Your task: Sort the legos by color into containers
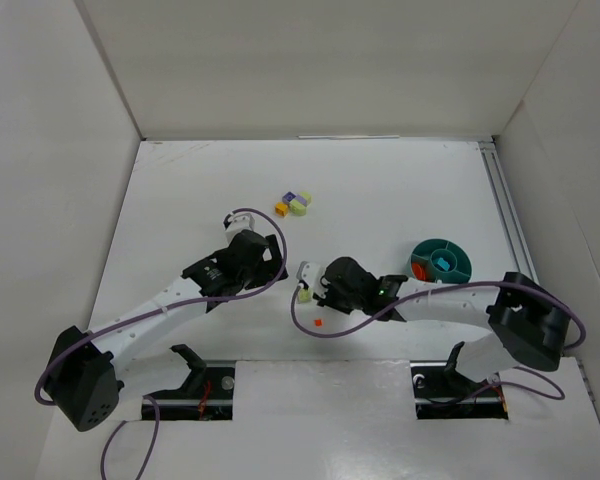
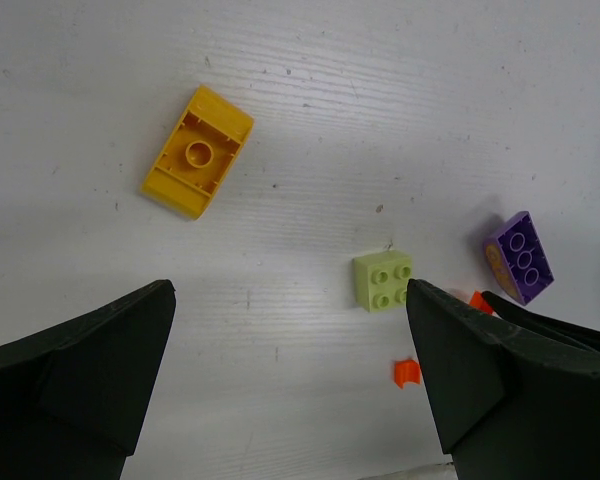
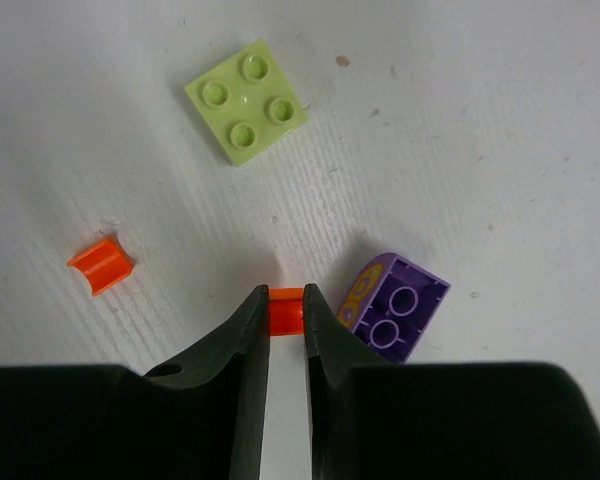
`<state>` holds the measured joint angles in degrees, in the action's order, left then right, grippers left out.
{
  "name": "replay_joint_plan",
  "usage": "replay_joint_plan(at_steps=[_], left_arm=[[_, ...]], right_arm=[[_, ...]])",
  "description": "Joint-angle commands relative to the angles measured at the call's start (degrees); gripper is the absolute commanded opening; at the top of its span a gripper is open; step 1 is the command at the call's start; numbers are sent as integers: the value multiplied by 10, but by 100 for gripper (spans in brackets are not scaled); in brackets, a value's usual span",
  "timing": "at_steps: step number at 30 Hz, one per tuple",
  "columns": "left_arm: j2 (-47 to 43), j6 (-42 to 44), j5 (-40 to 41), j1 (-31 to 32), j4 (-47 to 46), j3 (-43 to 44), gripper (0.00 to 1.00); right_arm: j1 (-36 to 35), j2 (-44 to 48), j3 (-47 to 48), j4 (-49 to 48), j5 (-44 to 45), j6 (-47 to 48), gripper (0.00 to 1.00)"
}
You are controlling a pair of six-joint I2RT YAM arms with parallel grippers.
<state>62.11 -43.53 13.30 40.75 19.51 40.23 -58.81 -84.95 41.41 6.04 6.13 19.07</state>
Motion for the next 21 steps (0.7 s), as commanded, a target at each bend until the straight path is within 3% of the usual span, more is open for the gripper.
replay_joint_plan(at_steps=[1, 8, 12, 21], left_arm=[[-2, 6, -1, -2, -8, 20, 100], [-2, 6, -1, -2, -8, 26, 100], [-2, 12, -6, -2, -8, 26, 100], [14, 27, -25, -2, -25, 26, 100]], right_arm=[[10, 48, 3, -20, -8, -6, 19], [50, 106, -15, -20, -49, -1, 18], [109, 159, -32, 3, -49, -1, 18], [285, 370, -26, 194, 42, -6, 18]])
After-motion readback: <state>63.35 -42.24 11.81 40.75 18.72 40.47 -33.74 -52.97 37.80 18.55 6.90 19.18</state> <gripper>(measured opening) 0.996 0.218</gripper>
